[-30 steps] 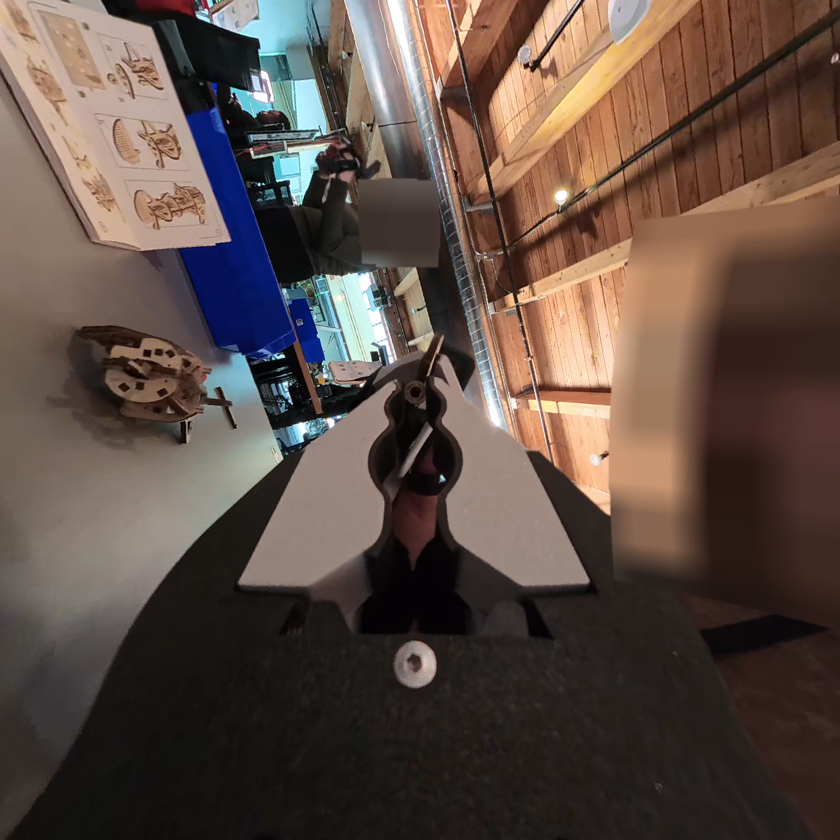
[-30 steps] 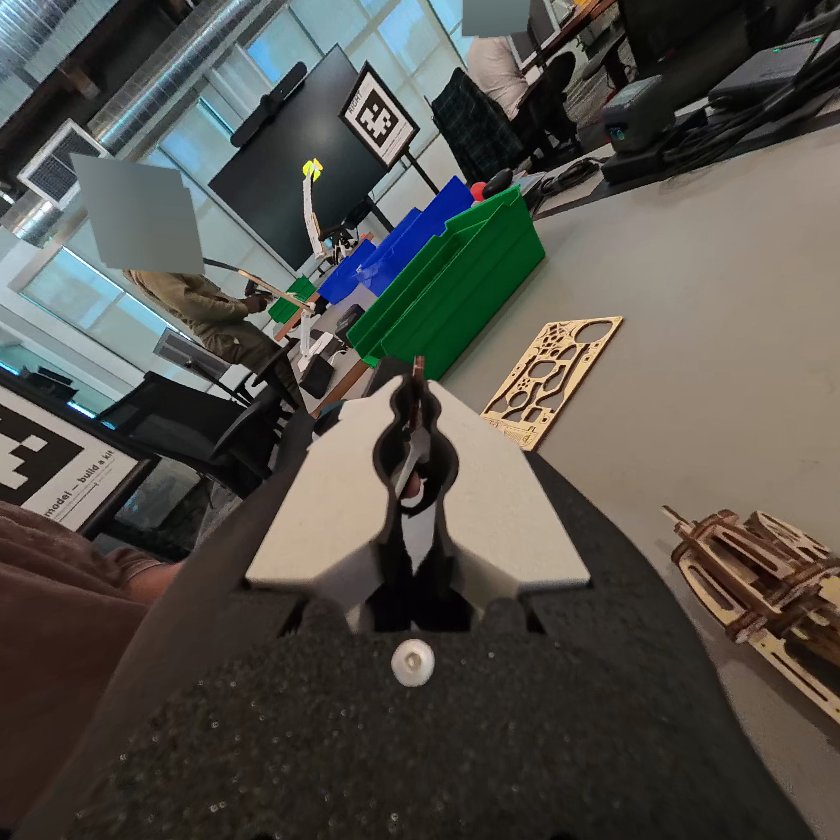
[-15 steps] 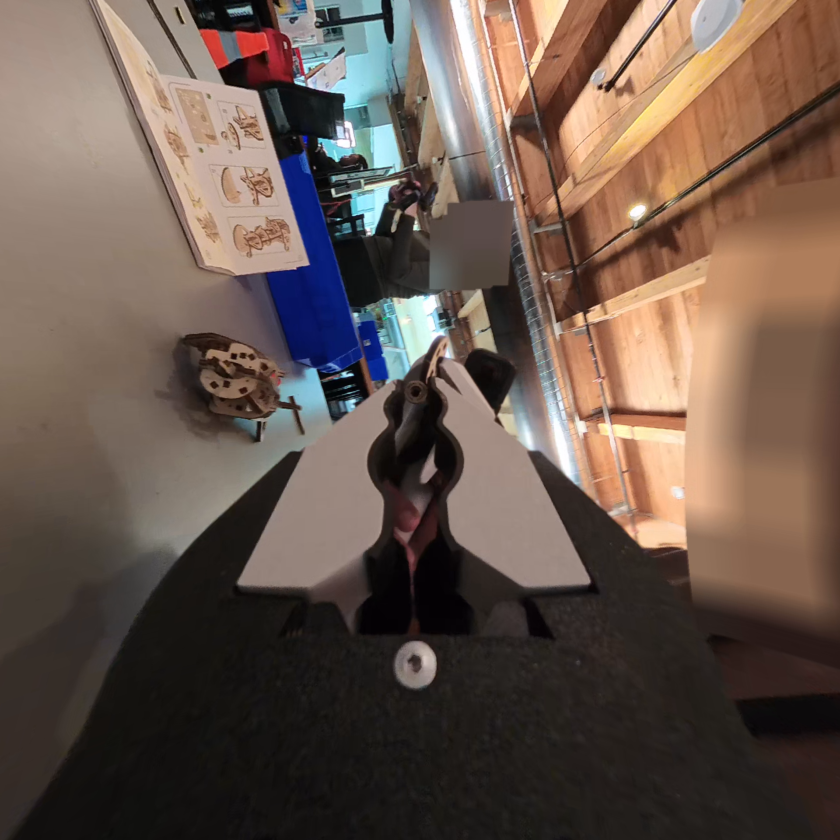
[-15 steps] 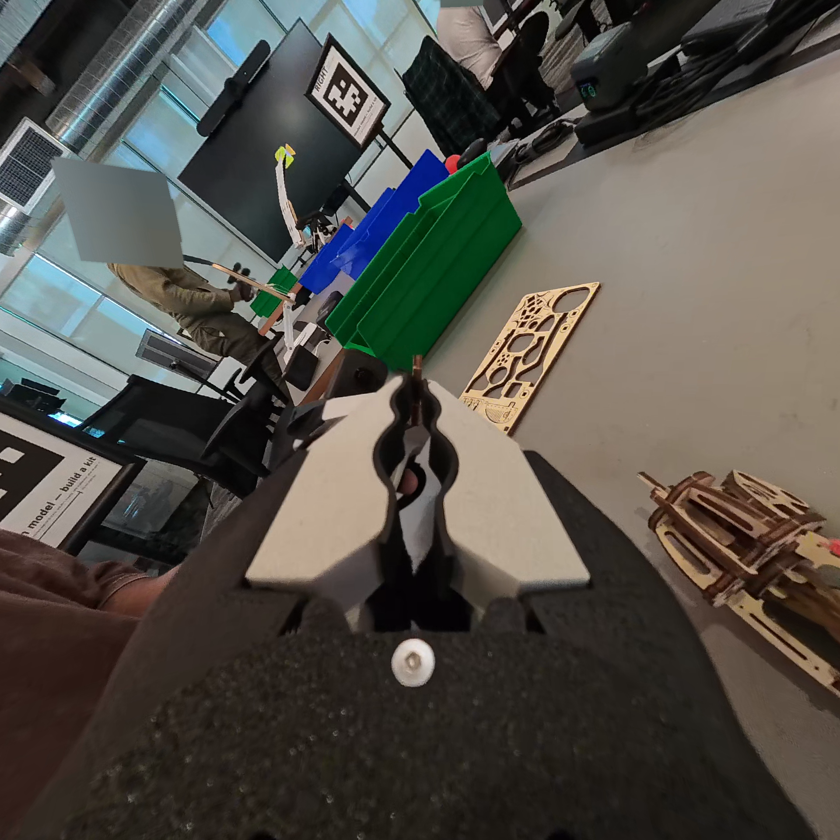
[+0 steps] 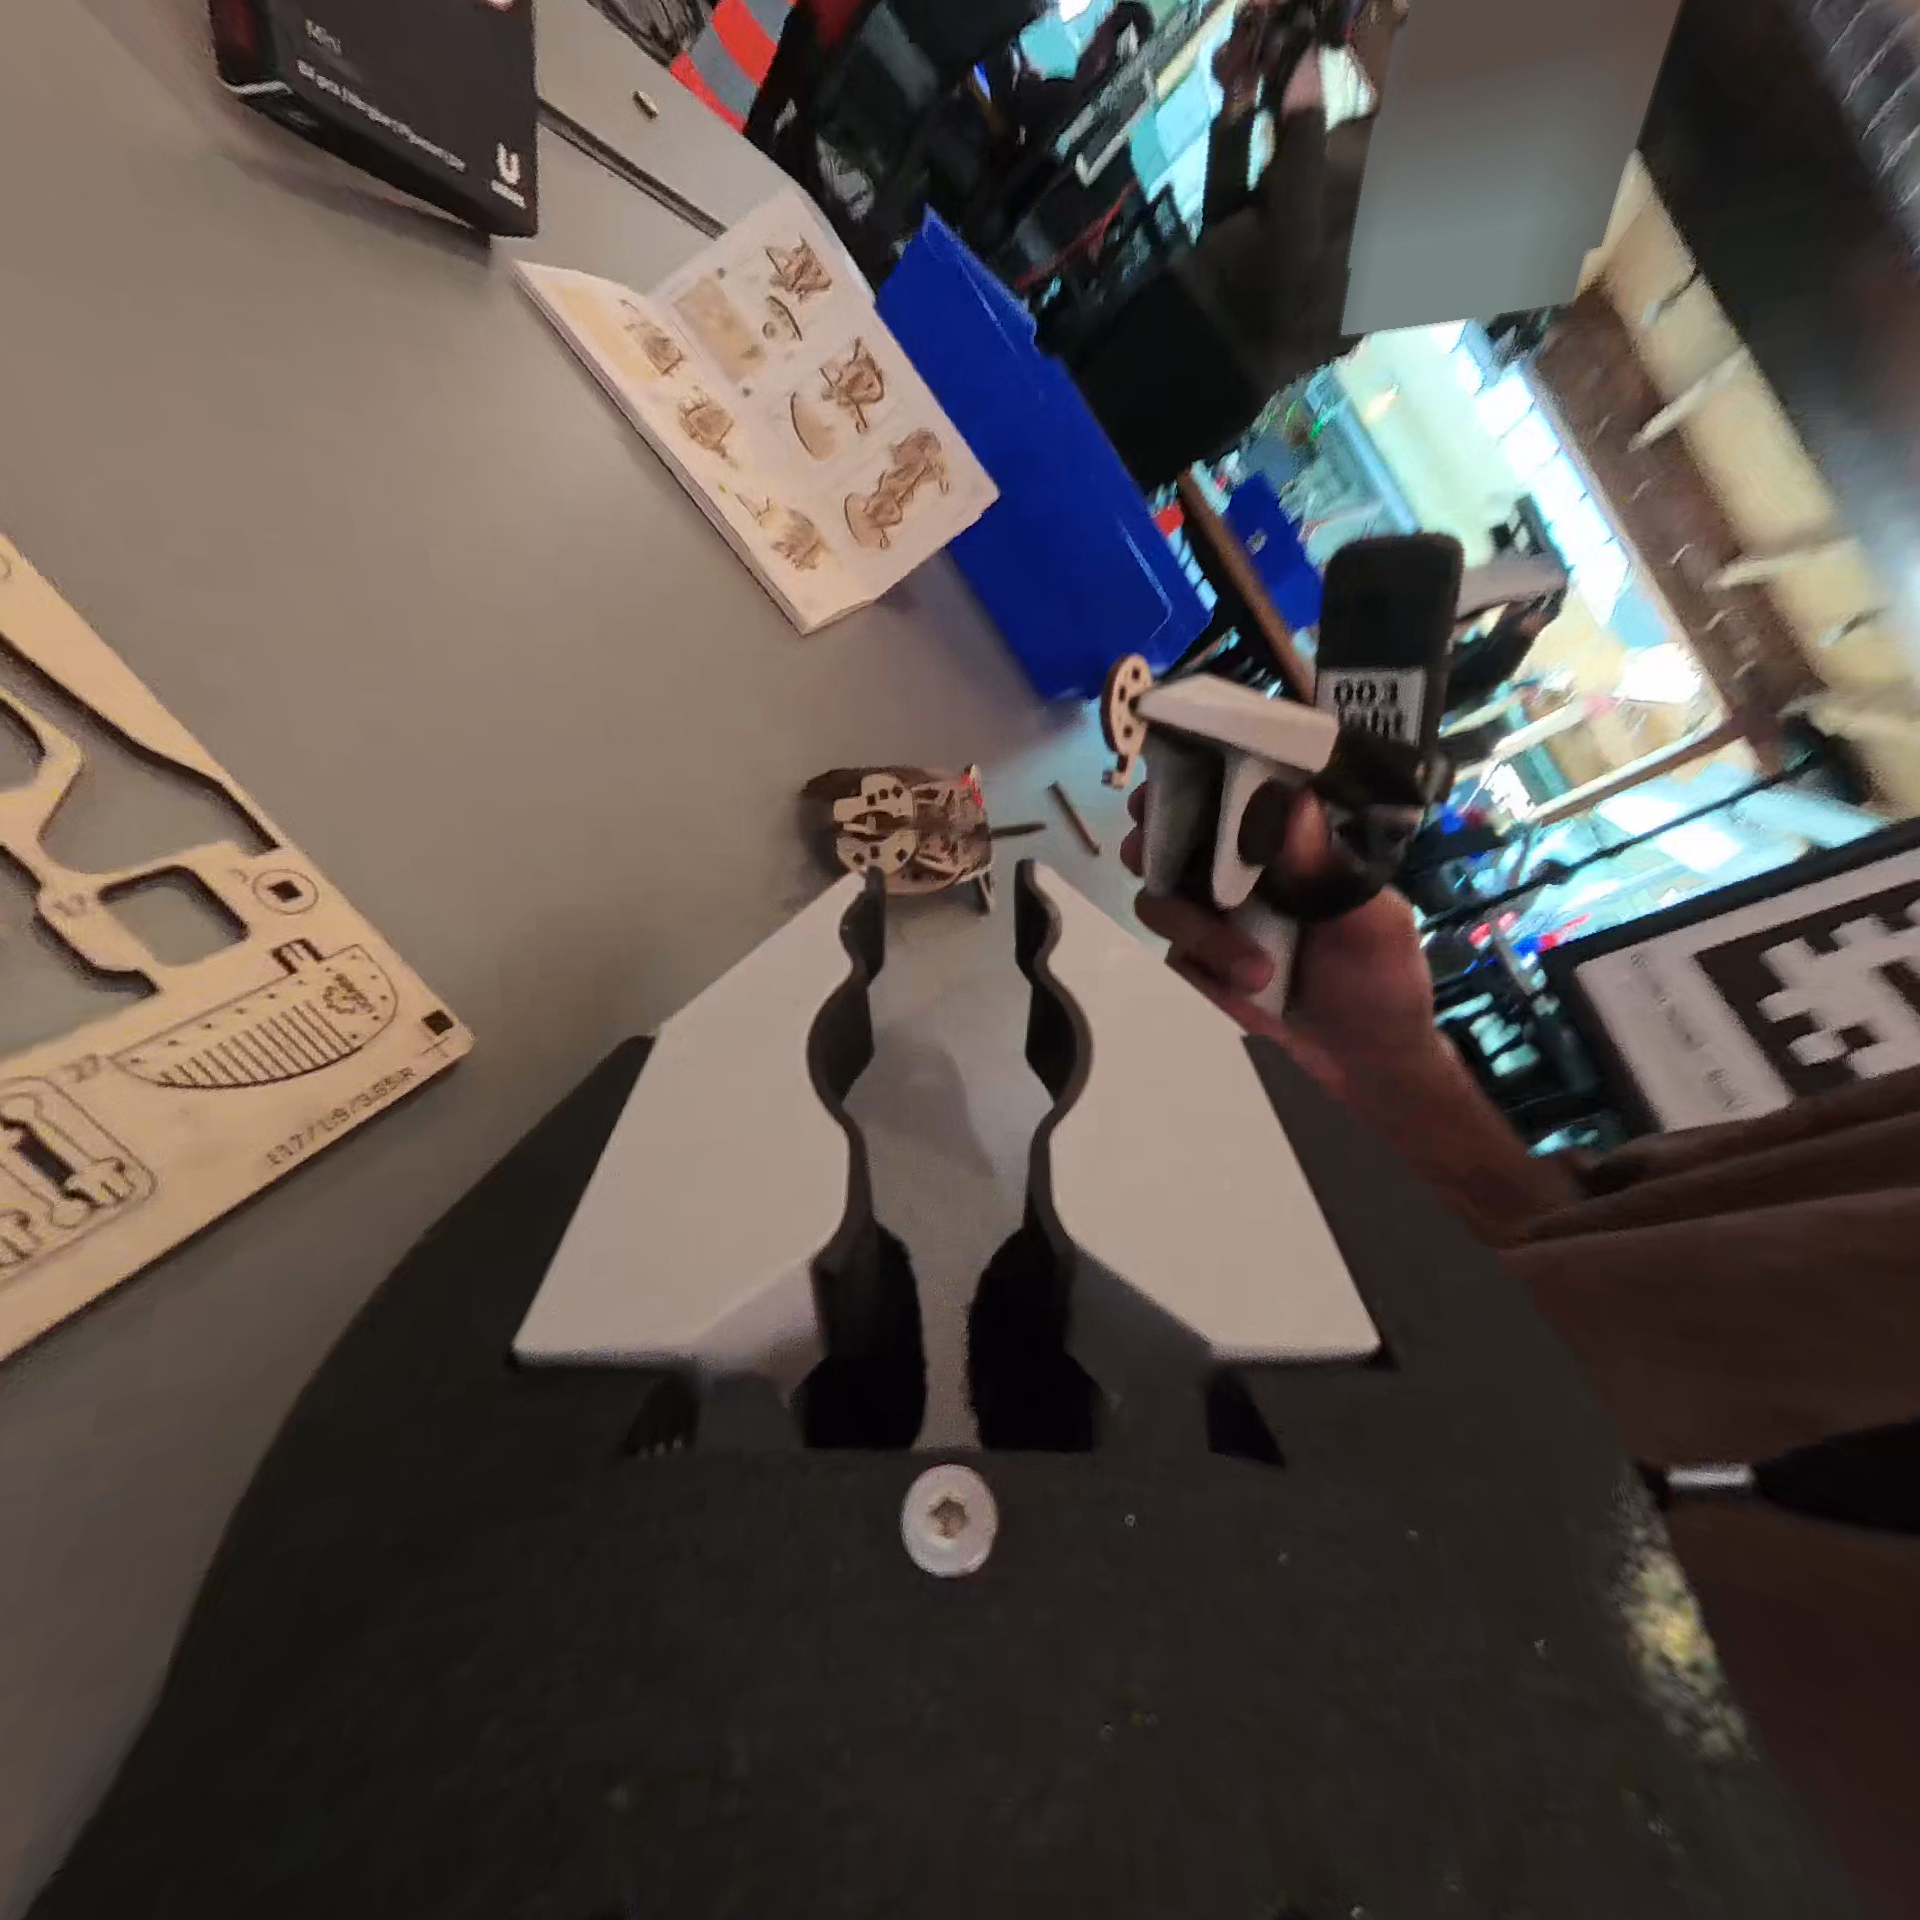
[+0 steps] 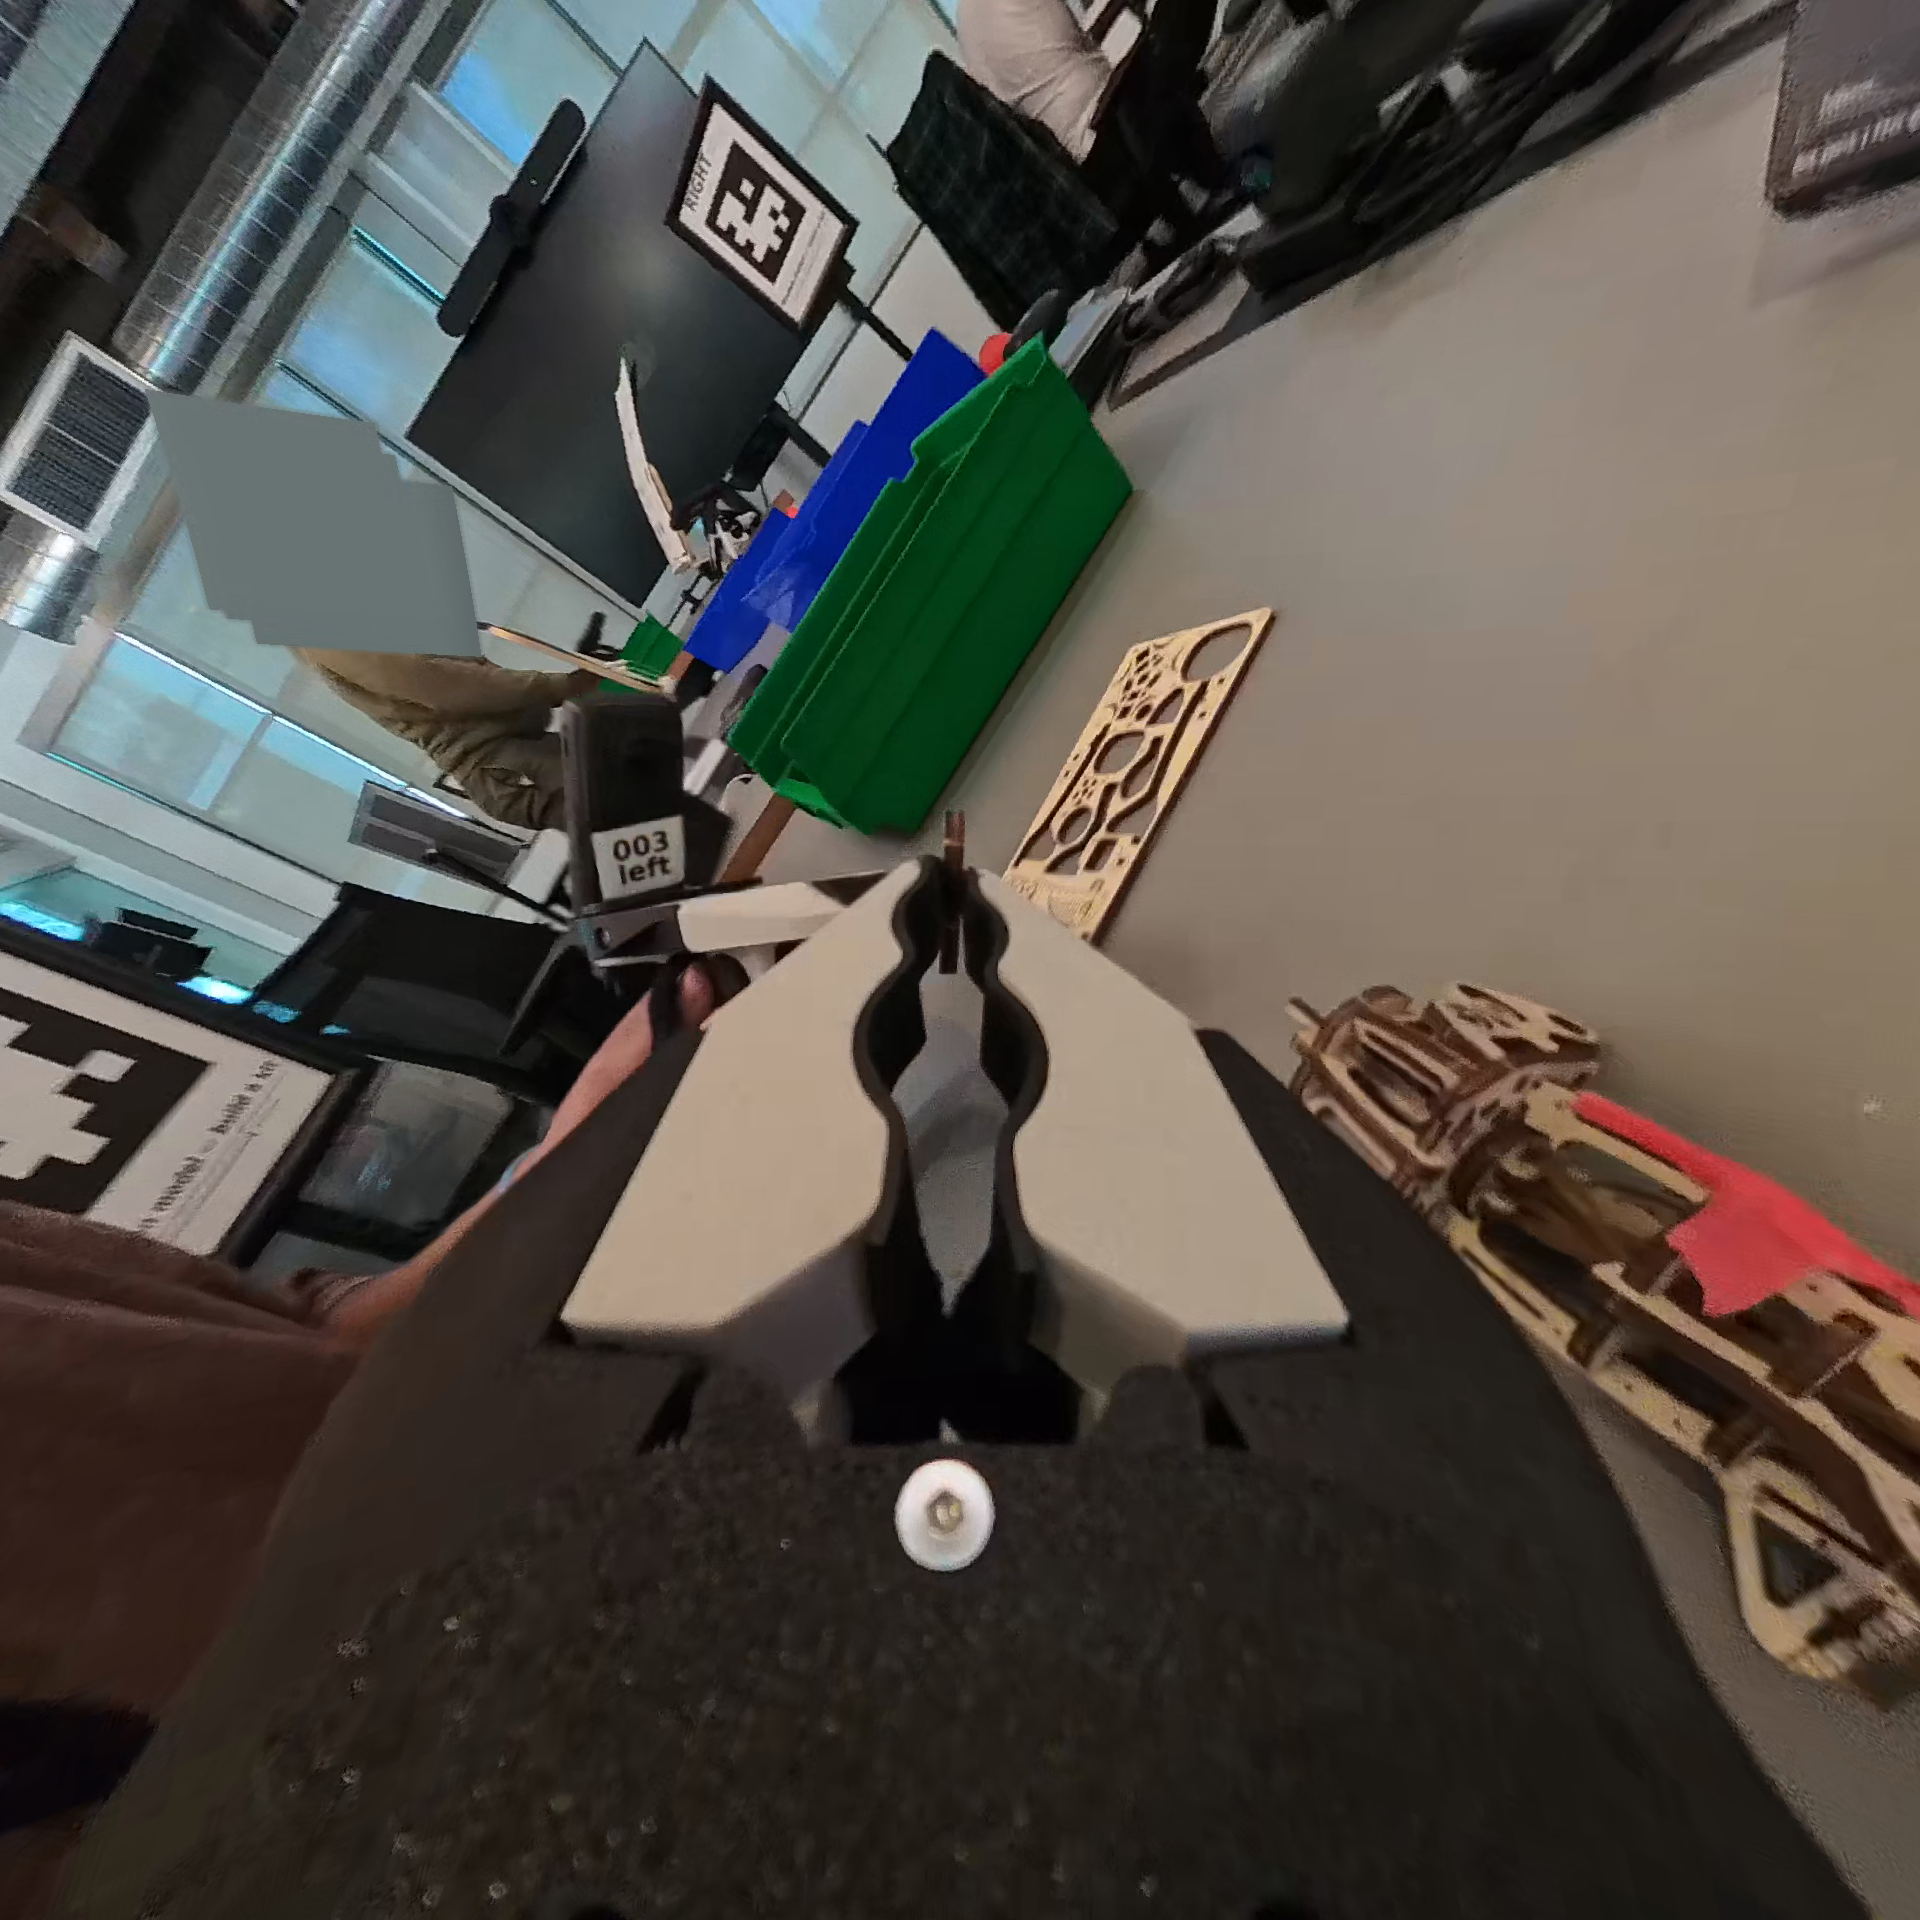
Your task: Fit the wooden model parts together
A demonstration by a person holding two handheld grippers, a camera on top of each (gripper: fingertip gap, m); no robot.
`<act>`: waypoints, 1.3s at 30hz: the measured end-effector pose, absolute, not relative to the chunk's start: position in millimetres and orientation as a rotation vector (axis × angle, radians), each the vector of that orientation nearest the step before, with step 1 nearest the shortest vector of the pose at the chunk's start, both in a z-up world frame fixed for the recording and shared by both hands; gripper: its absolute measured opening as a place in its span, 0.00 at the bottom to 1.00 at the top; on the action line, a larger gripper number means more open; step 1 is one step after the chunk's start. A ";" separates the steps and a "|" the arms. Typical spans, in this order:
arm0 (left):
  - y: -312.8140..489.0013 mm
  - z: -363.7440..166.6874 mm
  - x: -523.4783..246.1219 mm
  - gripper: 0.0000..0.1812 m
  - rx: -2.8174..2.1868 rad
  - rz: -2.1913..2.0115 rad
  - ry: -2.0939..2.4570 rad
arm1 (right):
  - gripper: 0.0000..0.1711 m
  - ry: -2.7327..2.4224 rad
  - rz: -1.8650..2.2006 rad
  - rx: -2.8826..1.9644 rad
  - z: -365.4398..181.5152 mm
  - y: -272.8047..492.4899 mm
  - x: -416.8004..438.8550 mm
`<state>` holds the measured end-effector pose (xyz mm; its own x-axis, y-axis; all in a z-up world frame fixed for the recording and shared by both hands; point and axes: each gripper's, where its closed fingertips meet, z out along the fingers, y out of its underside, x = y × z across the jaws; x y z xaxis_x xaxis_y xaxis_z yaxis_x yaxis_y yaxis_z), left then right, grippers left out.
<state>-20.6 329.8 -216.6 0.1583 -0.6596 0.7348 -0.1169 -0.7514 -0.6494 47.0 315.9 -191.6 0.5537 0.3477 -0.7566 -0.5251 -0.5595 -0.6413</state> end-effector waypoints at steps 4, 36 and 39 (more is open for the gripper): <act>301.3 -212.3 -2.6 0.12 -1.943 -1.608 0.961 | 0.01 0.206 1.328 -1.728 -183.0 313.0 40.2; 257.6 -285.1 -50.6 0.00 -1.765 -0.789 1.995 | 0.17 -1.088 0.763 -1.935 -259.8 256.8 -38.1; 253.8 -289.5 -47.4 0.00 -1.707 -0.766 2.043 | 0.08 -1.176 0.700 -1.963 -276.6 258.0 -41.8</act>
<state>-47.4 253.8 -289.5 -0.1985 -0.9782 0.0618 -0.7776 0.1187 -0.6175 -41.8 258.0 -276.6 0.4330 0.8977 -0.0812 0.4993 -0.3139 -0.8076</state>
